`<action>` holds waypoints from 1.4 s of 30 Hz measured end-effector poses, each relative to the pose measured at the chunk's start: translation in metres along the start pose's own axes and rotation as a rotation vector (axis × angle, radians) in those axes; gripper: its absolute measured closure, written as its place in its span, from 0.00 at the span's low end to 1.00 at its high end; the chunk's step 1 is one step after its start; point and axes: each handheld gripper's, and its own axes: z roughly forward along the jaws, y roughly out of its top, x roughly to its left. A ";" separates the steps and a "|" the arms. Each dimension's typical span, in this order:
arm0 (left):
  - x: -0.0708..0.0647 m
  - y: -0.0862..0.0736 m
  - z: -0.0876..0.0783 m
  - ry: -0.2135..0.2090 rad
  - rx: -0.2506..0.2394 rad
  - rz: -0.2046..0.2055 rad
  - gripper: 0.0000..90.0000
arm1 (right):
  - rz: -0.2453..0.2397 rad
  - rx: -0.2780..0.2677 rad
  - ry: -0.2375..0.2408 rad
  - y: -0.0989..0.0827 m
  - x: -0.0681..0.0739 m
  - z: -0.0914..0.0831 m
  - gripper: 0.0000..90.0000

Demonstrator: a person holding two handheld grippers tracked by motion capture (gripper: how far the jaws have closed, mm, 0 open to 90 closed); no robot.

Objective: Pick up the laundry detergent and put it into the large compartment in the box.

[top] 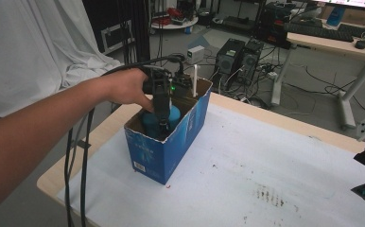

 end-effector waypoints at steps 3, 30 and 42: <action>0.002 -0.002 -0.001 -0.005 -0.006 -0.016 0.38 | -0.002 -0.002 0.000 0.001 0.001 0.000 0.03; -0.024 -0.003 -0.105 0.066 -0.220 -0.032 0.26 | -0.004 -0.033 -0.008 -0.004 0.011 -0.012 0.04; -0.074 0.046 -0.111 0.009 -0.222 0.137 0.26 | -0.006 -0.053 -0.015 -0.004 0.016 -0.013 0.03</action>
